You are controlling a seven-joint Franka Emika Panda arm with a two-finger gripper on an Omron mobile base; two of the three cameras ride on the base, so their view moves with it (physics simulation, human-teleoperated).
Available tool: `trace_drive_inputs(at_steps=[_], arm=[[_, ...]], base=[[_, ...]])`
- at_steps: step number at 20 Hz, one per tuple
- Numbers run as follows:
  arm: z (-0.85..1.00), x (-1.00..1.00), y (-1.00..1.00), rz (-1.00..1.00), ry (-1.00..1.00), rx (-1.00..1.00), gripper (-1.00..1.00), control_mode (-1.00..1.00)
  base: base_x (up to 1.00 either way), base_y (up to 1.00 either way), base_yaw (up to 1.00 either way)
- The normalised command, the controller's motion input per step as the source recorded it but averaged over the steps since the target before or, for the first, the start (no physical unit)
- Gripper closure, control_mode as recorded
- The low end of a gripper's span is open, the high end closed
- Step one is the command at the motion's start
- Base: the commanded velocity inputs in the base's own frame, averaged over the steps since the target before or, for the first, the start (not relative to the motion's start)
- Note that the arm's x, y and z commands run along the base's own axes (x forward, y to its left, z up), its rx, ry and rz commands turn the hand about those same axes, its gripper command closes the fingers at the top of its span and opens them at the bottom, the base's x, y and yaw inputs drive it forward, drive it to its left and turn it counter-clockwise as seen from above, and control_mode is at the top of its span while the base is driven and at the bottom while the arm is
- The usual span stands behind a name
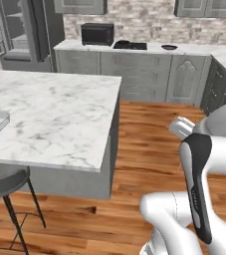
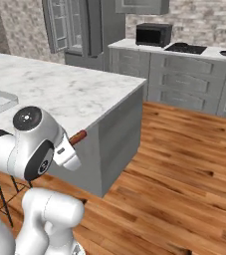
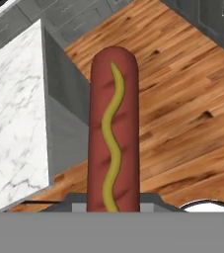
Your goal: Place the cold items (mushroom and squash) from the fridge in one tupperware on the dining counter. Place the warm items (kebab skewer and hot dog) in the stove area in another tupperware.
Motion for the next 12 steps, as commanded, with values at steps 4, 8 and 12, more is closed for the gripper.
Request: trace_drive_inputs(at_steps=[4, 8, 12], arm=[[0.00, 0.00, 0.00, 0.00, 0.00, 0.00, 1.00, 1.00], [0.00, 0.00, 0.00, 0.00, 0.00, 0.00, 1.00, 1.00], [0.00, 0.00, 0.00, 0.00, 0.00, 0.00, 1.00, 1.00]], base=[[0.00, 1.00, -0.03], [0.00, 1.00, -0.07], [0.00, 1.00, -0.10]])
